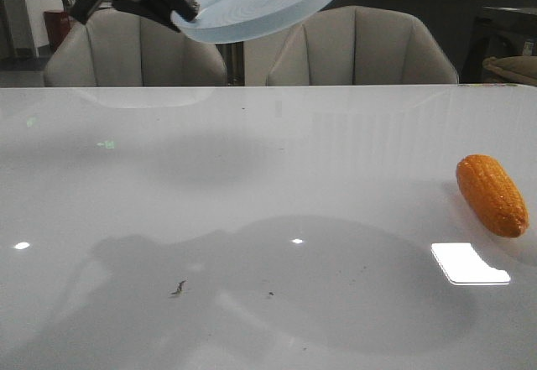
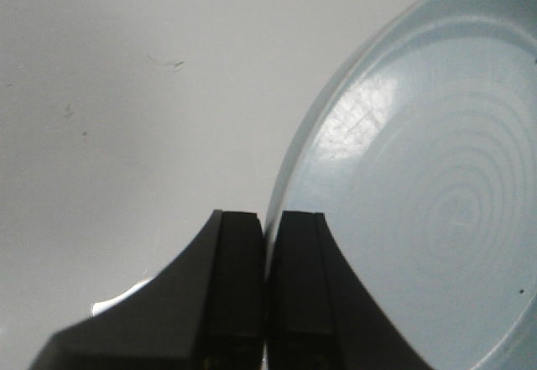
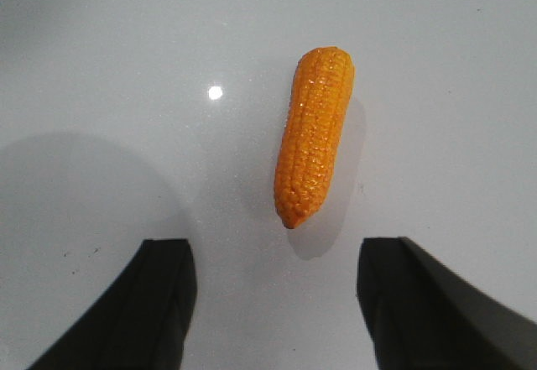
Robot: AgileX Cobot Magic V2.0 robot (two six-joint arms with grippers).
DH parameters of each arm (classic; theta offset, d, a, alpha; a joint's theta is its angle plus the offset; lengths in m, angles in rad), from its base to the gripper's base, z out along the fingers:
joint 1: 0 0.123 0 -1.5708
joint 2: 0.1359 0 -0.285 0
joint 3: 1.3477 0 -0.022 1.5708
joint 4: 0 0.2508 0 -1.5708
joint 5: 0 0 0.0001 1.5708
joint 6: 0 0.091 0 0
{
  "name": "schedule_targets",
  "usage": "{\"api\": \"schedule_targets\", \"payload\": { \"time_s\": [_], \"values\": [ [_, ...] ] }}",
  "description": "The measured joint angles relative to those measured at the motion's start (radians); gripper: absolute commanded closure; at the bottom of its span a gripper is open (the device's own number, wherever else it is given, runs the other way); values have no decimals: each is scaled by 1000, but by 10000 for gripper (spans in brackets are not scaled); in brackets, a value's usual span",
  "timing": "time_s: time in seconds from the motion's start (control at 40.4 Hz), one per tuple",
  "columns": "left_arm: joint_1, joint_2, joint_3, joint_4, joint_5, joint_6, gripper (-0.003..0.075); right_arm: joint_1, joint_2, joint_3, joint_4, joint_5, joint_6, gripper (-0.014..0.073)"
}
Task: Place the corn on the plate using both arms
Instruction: 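Carry the plate toward the table center and lower it with the left gripper, then open the left gripper and raise it away from the plate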
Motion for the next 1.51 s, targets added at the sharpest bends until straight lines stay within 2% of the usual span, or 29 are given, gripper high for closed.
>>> {"api": "schedule_targets", "payload": {
  "time_s": [0.173,0.322,0.595,0.719,0.966,1.313,1.512],
  "values": [
    [-62,18,0,72,-30,0,631,0,0,0,0,-2,0,67],
    [-94,62,-1,141,2,0,631,0,0,0,0,-2,0,67],
    [-114,176,-1,166,30,0,627,0,0,0,0,-3,0,67],
    [-114,206,-1,176,31,0,591,0,0,0,0,-3,2,67],
    [-116,237,-4,225,31,0,443,0,0,0,0,-6,2,67],
    [-117,278,-8,296,34,0,438,0,0,0,0,-13,2,67],
    [-109,278,-77,341,85,0,440,0,0,0,2,-26,2,67]
  ]
}}
